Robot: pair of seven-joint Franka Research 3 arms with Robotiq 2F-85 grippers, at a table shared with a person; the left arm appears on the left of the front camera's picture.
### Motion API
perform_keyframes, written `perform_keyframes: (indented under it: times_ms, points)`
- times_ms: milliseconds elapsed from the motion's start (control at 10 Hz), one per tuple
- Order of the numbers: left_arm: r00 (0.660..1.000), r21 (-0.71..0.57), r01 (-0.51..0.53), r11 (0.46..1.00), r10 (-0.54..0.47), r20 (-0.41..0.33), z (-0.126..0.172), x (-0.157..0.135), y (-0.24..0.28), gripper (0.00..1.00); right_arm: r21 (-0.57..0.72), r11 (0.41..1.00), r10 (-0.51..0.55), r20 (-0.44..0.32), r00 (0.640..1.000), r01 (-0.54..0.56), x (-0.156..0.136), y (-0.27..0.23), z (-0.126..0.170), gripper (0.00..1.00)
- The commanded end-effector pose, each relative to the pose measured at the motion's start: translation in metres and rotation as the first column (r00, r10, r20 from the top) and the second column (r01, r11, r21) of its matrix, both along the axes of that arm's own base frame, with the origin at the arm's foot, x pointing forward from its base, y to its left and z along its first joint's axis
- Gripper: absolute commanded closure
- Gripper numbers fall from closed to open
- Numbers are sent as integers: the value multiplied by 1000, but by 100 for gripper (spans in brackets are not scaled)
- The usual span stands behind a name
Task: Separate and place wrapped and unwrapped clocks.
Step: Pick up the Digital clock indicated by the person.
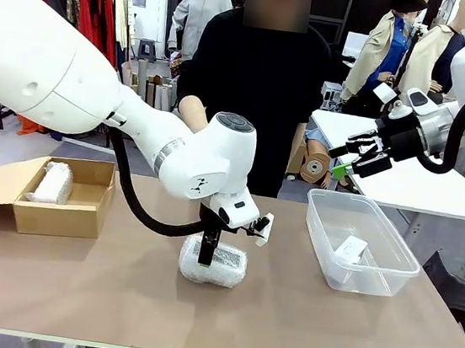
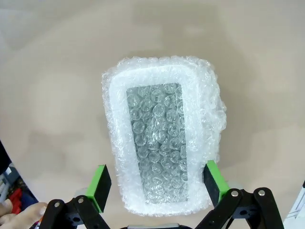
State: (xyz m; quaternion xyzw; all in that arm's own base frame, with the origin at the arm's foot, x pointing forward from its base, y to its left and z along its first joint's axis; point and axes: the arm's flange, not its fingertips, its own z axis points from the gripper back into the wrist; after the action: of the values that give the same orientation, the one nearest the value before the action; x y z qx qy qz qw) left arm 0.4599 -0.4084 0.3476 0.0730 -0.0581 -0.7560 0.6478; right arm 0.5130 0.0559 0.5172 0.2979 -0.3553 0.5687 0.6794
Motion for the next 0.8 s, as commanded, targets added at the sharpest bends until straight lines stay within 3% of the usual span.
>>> perform_keyframes:
  times_ms: [0,500,700]
  points:
    - [999,-17,0,1000,-1,-52,-8,9,0,0,3,1000,-16,5,1000,16,1,3,1,0]
    - [977,-19,1,1000,-5,-213,-8,16,4,0,3,1000,-16,5,1000,16,1,3,1,0]
    - [978,-20,-2,1000,-2,-207,-6,16,4,0,3,1000,-16,5,1000,16,1,3,1,0]
